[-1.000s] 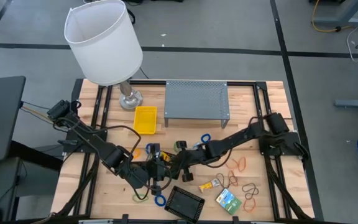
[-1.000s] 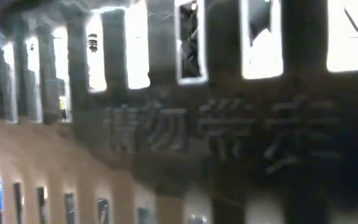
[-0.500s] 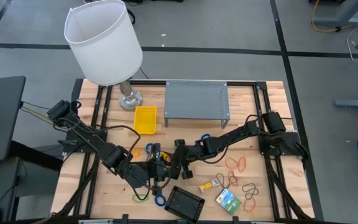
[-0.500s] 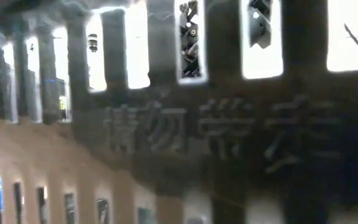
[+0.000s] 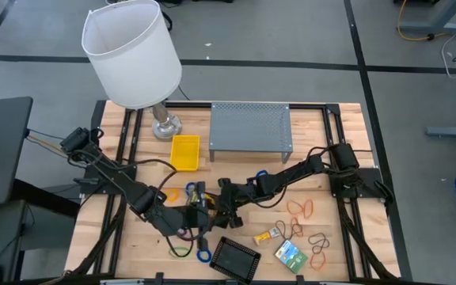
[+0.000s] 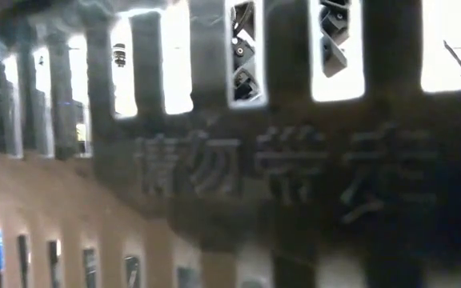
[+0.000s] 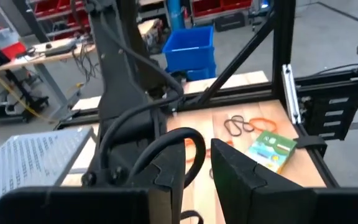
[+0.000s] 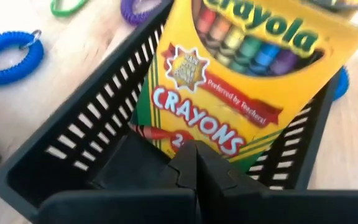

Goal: Pick & Place Office Desk Supplies
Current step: Put the large yellow crayon box into the top black bin

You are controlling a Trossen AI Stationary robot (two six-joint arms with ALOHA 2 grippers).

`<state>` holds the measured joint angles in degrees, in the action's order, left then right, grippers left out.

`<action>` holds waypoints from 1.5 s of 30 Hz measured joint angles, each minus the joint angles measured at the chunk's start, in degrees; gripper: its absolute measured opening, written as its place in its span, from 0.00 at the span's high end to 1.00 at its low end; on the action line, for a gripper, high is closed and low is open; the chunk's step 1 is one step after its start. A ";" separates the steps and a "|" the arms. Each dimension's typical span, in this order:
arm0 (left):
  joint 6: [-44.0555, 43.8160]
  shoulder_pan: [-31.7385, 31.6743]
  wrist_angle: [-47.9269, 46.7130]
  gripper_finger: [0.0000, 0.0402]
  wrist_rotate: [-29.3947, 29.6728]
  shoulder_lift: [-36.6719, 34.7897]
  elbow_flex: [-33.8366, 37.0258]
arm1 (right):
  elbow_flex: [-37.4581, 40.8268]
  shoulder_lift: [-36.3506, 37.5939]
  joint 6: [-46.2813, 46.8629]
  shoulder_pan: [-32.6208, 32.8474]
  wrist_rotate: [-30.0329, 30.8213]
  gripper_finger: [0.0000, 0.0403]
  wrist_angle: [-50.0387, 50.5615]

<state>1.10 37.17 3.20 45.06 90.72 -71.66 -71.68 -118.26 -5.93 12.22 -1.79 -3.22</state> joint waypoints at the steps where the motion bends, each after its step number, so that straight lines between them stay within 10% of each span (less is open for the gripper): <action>1: 0.76 -0.02 0.83 0.79 -0.03 0.00 0.00 | 0.00 0.00 -0.05 -0.07 -0.35 1.00 -0.09; 45: 6.34 1.09 6.05 0.79 -1.65 -0.09 -0.07 | 0.37 -1.22 -2.56 1.16 7.59 1.00 -7.36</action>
<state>7.44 38.26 9.26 43.42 90.63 -71.72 -71.31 -119.48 -8.49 13.38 5.79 -10.59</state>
